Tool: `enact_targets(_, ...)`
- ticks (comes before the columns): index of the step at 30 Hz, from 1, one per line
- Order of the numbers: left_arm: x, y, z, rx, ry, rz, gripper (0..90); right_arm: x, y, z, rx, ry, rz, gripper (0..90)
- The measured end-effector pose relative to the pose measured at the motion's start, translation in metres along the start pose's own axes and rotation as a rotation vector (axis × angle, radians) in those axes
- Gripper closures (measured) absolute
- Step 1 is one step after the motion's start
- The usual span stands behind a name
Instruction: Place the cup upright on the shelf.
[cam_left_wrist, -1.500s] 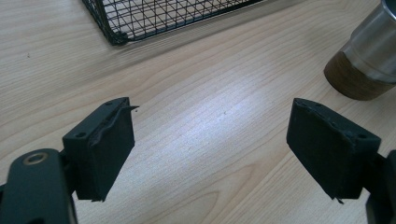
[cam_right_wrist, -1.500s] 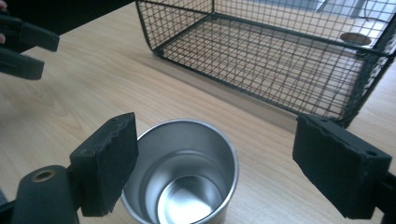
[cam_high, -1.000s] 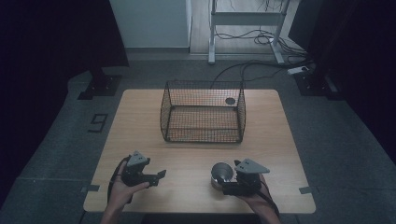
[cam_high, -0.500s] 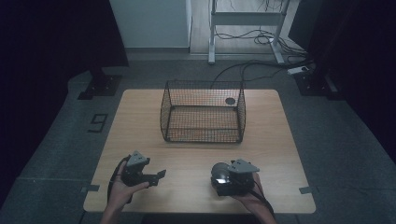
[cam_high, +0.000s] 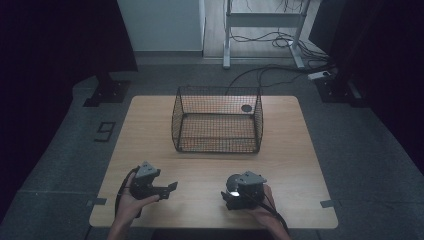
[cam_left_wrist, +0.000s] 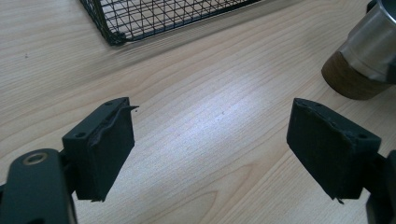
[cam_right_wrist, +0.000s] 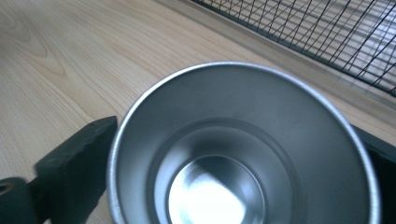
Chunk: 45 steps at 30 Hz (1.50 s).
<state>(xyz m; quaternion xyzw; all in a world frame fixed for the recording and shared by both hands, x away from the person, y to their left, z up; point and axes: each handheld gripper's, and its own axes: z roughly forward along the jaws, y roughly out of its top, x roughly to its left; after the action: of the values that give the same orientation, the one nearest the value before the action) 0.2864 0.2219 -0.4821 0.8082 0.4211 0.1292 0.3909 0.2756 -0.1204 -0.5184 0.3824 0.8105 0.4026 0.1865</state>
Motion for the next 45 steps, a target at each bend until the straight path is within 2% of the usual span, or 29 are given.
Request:
enact_targets(4,0.000,0.000,0.000,-0.001,0.000,0.000,15.4,0.000,-0.002,0.001,-0.003,-0.033,-0.013,14.8)
enact_targets(10,-0.001,0.000,0.000,0.001,0.000,0.001,15.3,-0.002,-0.002,0.001,0.000,-0.010,-0.013,18.0)
enact_targets(21,0.001,0.000,-0.001,-0.004,0.003,-0.006,15.4,-0.003,0.001,-0.003,-0.021,0.016,-0.005,18.3)
enact_targets(28,0.002,0.000,-0.002,-0.006,0.005,-0.007,15.4,-0.005,0.009,-0.015,-0.060,0.028,-0.003,18.3)
enact_targets(45,0.003,0.000,-0.005,-0.011,0.009,-0.011,15.3,-0.012,0.034,-0.036,-0.143,0.018,-0.003,18.3)
